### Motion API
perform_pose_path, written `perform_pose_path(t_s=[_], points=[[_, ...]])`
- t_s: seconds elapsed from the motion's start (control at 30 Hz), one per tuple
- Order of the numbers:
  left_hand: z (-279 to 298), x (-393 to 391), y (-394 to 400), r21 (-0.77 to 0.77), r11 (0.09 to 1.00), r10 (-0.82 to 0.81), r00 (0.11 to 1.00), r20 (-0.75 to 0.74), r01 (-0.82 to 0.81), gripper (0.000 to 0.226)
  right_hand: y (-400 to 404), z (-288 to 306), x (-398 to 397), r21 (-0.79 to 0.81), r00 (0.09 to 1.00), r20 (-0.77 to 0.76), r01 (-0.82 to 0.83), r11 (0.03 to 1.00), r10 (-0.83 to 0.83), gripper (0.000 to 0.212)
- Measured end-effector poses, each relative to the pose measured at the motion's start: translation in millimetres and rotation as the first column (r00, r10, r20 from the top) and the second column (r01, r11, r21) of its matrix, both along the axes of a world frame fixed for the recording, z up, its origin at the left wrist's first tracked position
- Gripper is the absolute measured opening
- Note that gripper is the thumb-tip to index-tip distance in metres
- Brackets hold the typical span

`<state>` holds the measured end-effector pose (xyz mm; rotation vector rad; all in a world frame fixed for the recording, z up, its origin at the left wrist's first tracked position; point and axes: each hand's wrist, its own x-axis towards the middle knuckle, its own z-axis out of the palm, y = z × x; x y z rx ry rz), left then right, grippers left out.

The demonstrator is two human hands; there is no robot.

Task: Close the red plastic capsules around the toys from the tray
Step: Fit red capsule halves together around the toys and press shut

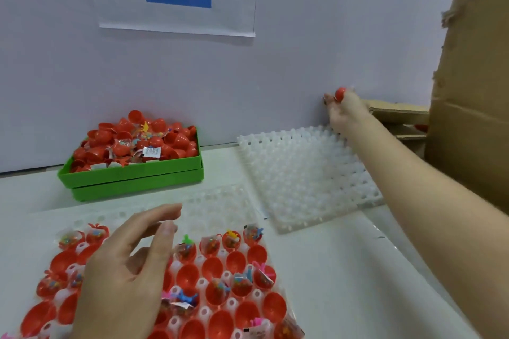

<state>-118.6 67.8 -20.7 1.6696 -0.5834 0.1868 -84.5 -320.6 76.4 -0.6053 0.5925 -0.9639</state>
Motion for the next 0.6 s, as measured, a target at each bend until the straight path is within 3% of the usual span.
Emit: perform_pose_path(t_s=[0.07,0.13,0.33,0.47,0.6], points=[[-3.8,2.0,-0.9,0.001,1.0,0.007,0.999,0.031,-0.007,0.012,-25.2,-8.1,-1.3,0.044,1.0,0.025,-0.009,0.999,0.008,0.046],[-8.1,5.6,-0.8,0.01,1.0,0.008,0.999,0.048,-0.008,0.018,-25.3,-23.3,-3.2,0.006,0.992,-0.07,-0.105,0.994,0.105,0.044],[-13.4,11.6,-0.1,0.113,0.993,0.025,0.999,0.028,-0.028,0.008,46.5,-65.8,-15.3,-0.329,0.903,-0.41,-0.28,0.902,0.13,0.024],[4.4,6.8,2.8,0.245,0.969,-0.021,0.998,-0.054,0.034,0.02,96.4,-79.9,-33.1,-0.545,0.774,-0.611,-0.565,0.619,0.169,0.027],[21.8,2.1,9.2,0.276,0.961,-0.009,0.999,-0.036,0.018,0.048,146.5,-84.5,-38.2,-0.59,0.635,-0.753,-0.768,0.247,0.176,0.027]])
